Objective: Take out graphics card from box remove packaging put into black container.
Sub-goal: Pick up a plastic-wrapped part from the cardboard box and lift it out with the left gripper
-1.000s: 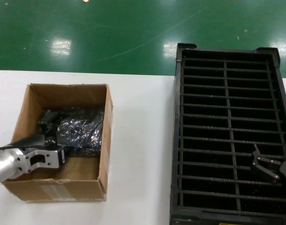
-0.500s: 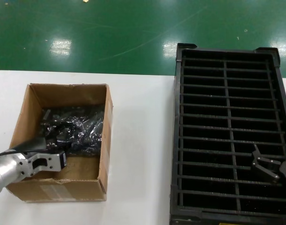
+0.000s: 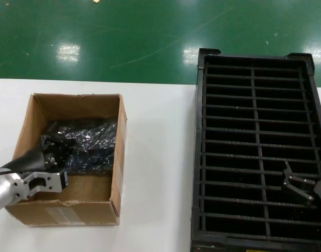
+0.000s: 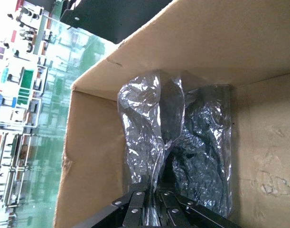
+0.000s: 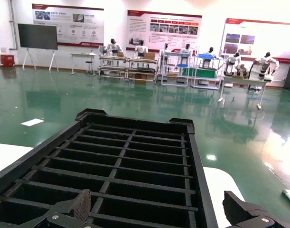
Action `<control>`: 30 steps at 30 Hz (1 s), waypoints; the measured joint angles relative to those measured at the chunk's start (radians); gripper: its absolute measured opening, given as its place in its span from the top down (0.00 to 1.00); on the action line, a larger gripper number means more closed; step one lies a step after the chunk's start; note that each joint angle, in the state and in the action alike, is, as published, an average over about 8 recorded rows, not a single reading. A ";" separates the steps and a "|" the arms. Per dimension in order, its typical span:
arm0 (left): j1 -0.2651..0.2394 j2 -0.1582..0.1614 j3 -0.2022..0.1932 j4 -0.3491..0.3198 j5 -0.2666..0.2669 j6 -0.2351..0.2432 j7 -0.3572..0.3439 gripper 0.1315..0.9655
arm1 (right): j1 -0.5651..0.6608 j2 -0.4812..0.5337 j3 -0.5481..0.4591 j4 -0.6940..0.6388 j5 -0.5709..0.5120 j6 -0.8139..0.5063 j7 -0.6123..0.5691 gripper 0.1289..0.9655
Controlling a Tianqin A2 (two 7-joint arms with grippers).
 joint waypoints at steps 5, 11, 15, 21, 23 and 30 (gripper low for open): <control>0.022 -0.016 -0.003 -0.035 0.006 -0.007 -0.021 0.93 | 0.000 0.000 0.000 0.000 0.000 0.000 0.000 0.00; 0.035 -0.018 -0.014 -0.039 -0.006 -0.012 -0.008 0.98 | 0.000 0.000 0.000 0.000 0.000 0.000 0.000 0.00; 0.037 -0.012 -0.029 -0.030 -0.024 -0.014 0.019 0.99 | 0.000 0.000 0.000 0.000 0.000 0.000 0.000 0.00; 0.048 -0.015 -0.048 -0.051 -0.039 -0.018 0.028 0.99 | 0.000 0.000 0.000 0.000 0.000 0.000 0.000 0.00; 0.054 -0.021 -0.052 -0.070 -0.037 -0.022 0.017 0.99 | 0.000 0.000 0.000 0.000 0.000 0.000 0.000 0.00; 0.083 -0.051 -0.067 -0.175 -0.016 -0.053 -0.041 0.99 | 0.000 0.000 0.000 0.000 0.000 0.000 0.000 0.00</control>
